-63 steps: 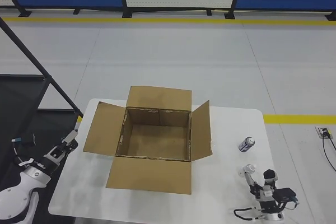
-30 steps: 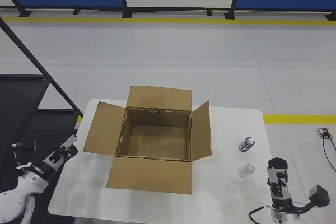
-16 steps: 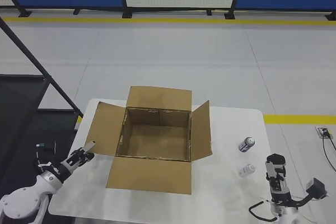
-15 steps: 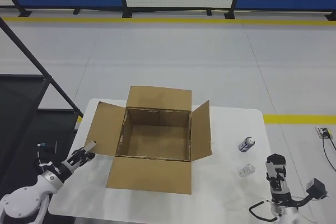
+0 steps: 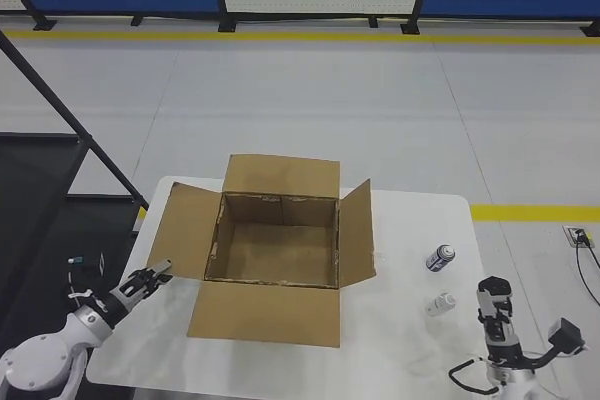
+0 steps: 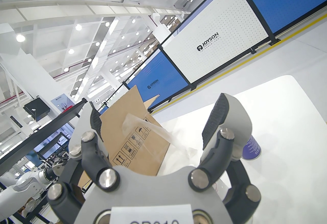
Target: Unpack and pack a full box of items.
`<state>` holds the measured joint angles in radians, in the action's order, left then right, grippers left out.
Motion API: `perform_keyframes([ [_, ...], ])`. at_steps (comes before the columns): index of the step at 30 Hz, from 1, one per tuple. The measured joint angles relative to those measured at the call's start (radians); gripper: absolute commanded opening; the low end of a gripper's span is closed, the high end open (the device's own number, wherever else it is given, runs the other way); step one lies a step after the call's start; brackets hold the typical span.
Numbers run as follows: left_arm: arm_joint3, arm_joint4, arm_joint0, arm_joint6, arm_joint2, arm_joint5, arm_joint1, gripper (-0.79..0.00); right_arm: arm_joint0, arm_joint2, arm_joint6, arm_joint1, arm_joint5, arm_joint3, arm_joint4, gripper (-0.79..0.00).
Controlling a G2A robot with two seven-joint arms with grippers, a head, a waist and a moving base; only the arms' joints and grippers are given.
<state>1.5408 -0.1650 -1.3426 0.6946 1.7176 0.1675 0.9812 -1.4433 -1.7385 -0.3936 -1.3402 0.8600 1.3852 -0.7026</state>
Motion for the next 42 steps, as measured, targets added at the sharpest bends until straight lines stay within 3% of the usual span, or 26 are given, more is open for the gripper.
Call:
perform_keyframes([
  [5,0.013,-0.020,-0.019,0.006,0.023,0.002,-0.002,-0.785,-0.004,-0.011,0.016,0.007,-0.018,0.003,-0.095,0.000],
  [14,0.029,-0.035,-0.046,0.020,0.055,0.016,-0.006,-0.785,-0.047,0.001,-0.095,0.013,-0.129,0.021,-0.418,0.000],
  [23,0.024,-0.028,-0.047,0.027,0.060,0.032,-0.009,-0.785,-0.054,0.020,-0.054,0.022,-0.221,0.027,-0.536,0.000],
  [25,0.021,-0.023,-0.046,0.033,0.061,0.038,-0.010,-0.529,-0.055,0.022,-0.045,0.023,-0.245,0.030,-0.553,0.000],
  [26,0.020,-0.021,-0.045,0.035,0.061,0.041,-0.010,-0.206,-0.055,0.023,-0.040,0.024,-0.253,0.031,-0.559,0.000],
  [27,0.019,-0.020,-0.045,0.036,0.061,0.042,-0.010,0.000,-0.054,0.025,-0.034,0.025,-0.261,0.033,-0.563,0.000],
  [35,0.015,-0.021,-0.038,0.029,0.068,0.032,-0.012,0.000,-0.045,0.040,0.030,0.031,-0.333,0.044,-0.613,-0.015],
  [36,0.015,-0.022,-0.038,0.028,0.069,0.031,-0.013,0.000,-0.043,0.043,0.038,0.032,-0.345,0.045,-0.619,-0.139],
  [37,0.015,-0.023,-0.038,0.028,0.071,0.030,-0.013,0.000,-0.040,0.046,0.049,0.032,-0.361,0.046,-0.626,-0.185],
  [38,0.014,-0.025,-0.037,0.028,0.072,0.030,-0.013,0.000,-0.037,0.048,0.058,0.032,-0.375,0.047,-0.632,-0.317],
  [39,0.014,-0.027,-0.037,0.028,0.073,0.029,-0.013,0.000,-0.035,0.051,0.068,0.033,-0.389,0.048,-0.638,-0.397],
  [41,0.012,-0.031,-0.037,0.027,0.076,0.029,-0.014,0.000,-0.030,0.055,0.094,0.033,-0.422,0.048,-0.652,-0.446],
  [42,0.012,-0.032,-0.037,0.026,0.077,0.029,-0.014,0.000,-0.029,0.057,0.104,0.034,-0.436,0.048,-0.657,-0.511],
])
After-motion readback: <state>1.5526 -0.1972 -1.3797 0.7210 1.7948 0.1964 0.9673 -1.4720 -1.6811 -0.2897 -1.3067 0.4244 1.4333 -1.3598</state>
